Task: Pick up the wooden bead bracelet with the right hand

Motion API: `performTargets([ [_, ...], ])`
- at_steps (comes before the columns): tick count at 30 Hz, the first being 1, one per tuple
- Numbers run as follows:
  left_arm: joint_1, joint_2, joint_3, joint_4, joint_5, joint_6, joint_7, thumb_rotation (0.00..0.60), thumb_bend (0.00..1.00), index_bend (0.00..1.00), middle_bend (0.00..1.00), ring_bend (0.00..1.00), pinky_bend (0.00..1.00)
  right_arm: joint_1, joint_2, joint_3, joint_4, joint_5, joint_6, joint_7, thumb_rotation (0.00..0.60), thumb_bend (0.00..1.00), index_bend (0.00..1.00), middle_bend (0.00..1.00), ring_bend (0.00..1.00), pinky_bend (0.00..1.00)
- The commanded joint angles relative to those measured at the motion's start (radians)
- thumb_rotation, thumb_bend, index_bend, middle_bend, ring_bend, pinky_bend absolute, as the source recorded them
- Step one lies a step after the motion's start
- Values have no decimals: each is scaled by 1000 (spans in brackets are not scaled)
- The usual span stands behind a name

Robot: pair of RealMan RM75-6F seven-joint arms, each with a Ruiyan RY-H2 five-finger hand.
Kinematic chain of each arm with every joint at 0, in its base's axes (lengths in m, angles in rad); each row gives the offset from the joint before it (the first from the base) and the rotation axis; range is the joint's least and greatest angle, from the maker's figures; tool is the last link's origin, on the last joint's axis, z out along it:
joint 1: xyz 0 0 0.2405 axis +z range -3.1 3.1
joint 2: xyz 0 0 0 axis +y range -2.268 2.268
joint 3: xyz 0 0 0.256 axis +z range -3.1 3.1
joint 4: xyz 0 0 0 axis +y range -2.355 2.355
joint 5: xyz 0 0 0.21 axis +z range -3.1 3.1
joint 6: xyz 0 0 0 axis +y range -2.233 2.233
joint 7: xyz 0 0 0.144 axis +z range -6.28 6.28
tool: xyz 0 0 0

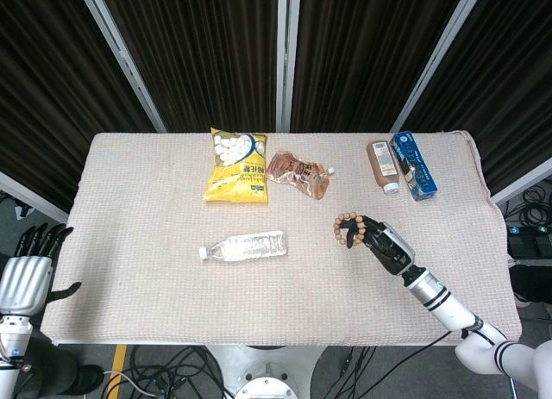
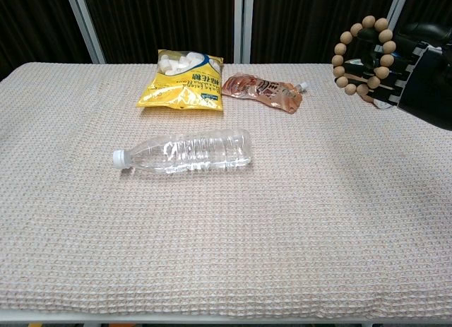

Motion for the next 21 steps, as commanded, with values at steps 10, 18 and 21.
performTargets([
  [10, 4, -5, 3, 8, 1, 3, -10, 600, 0, 132, 85, 0, 0, 5, -72, 48, 28, 103, -167, -632, 357, 423, 332, 498, 148, 0],
  [18, 1, -10, 3, 18, -1, -4, -18, 600, 0, 132, 85, 0, 0, 55, -60, 81, -37, 155, -313, -1410, 356, 363, 259, 365, 73, 0],
  [21, -2, -14, 2, 23, -1, -8, -23, 600, 0, 132, 85, 0, 0, 61, -40, 99, -88, 202, -359, -1671, 357, 327, 163, 280, 42, 0],
])
